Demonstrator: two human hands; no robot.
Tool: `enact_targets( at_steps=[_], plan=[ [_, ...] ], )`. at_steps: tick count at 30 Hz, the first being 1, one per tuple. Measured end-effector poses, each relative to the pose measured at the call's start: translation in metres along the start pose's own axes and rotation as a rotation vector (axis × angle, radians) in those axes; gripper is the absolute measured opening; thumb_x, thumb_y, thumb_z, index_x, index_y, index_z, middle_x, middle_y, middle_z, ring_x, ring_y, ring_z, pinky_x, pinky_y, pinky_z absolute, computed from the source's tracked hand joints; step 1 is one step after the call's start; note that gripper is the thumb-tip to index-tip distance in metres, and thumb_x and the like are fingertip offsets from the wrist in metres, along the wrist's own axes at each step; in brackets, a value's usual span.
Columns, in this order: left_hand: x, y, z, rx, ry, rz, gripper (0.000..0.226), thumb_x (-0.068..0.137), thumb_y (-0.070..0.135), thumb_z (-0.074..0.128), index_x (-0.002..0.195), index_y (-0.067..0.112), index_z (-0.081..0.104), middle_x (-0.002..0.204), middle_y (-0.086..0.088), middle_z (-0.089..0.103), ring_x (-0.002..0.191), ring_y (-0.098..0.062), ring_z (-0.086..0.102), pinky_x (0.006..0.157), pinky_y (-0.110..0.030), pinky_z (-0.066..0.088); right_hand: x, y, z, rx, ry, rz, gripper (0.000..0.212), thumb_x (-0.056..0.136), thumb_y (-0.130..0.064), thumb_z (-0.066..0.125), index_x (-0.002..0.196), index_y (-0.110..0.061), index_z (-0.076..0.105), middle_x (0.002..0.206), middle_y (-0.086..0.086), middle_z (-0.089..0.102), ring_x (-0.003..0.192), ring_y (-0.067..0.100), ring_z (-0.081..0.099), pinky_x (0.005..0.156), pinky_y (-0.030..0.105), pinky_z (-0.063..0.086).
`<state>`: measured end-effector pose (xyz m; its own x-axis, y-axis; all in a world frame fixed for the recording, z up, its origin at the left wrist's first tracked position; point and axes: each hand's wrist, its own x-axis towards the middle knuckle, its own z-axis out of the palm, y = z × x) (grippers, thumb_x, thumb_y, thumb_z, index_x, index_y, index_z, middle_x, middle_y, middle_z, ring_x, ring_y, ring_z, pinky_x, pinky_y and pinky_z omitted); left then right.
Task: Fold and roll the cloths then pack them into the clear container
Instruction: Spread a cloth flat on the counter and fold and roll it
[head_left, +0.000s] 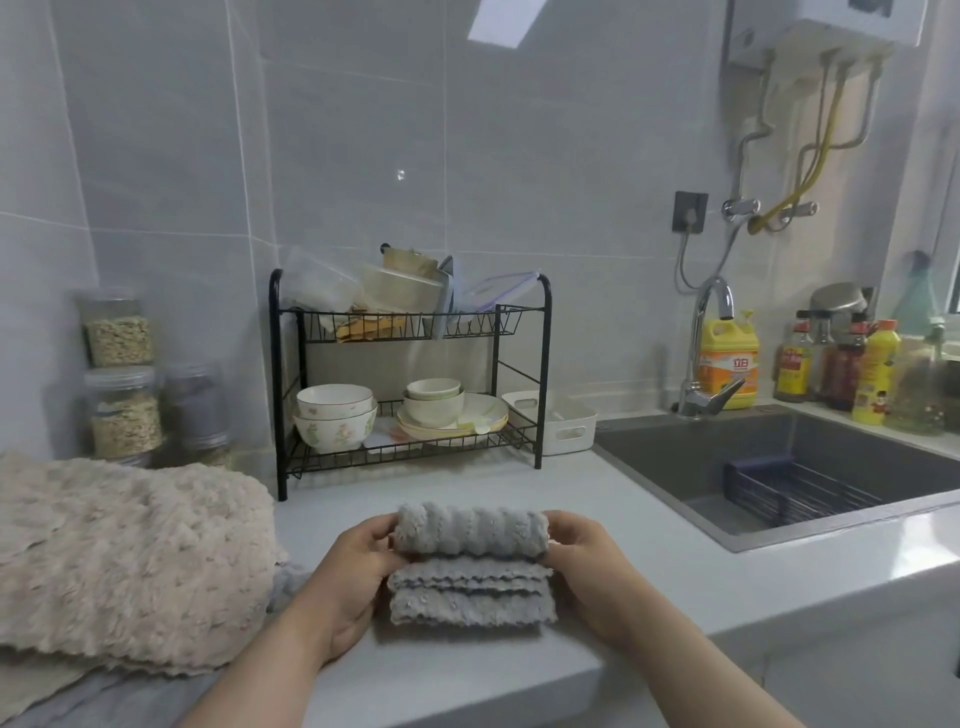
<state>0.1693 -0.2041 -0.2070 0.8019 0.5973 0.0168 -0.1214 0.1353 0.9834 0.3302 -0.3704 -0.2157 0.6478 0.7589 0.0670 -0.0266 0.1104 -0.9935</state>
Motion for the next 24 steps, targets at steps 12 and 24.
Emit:
enact_targets(
  at_steps=[12, 24],
  plan=[
    [-0.004, -0.008, 0.002, 0.245, 0.086, 0.113, 0.055, 0.069, 0.003, 0.084, 0.115, 0.019, 0.059, 0.112, -0.001, 0.054, 0.109, -0.016, 0.05, 0.077, -0.024, 0.046, -0.001, 0.004, 0.0, -0.117, 0.034, -0.073, 0.055, 0.068, -0.024, 0.082, 0.113, -0.013, 0.053, 0.11, 0.003, 0.06, 0.088, 0.015, 0.064, 0.063, 0.021, 0.049],
    [-0.014, -0.002, 0.006, 0.371, 0.053, 0.159, 0.041, 0.071, -0.01, 0.078, 0.098, 0.014, 0.06, 0.096, -0.01, 0.066, 0.08, -0.018, 0.064, 0.062, -0.025, 0.055, -0.016, -0.008, 0.013, -0.406, -0.044, -0.036, 0.042, 0.065, 0.002, 0.057, 0.101, -0.018, 0.055, 0.087, 0.008, 0.053, 0.066, 0.018, 0.052, 0.056, 0.032, 0.047]
  ],
)
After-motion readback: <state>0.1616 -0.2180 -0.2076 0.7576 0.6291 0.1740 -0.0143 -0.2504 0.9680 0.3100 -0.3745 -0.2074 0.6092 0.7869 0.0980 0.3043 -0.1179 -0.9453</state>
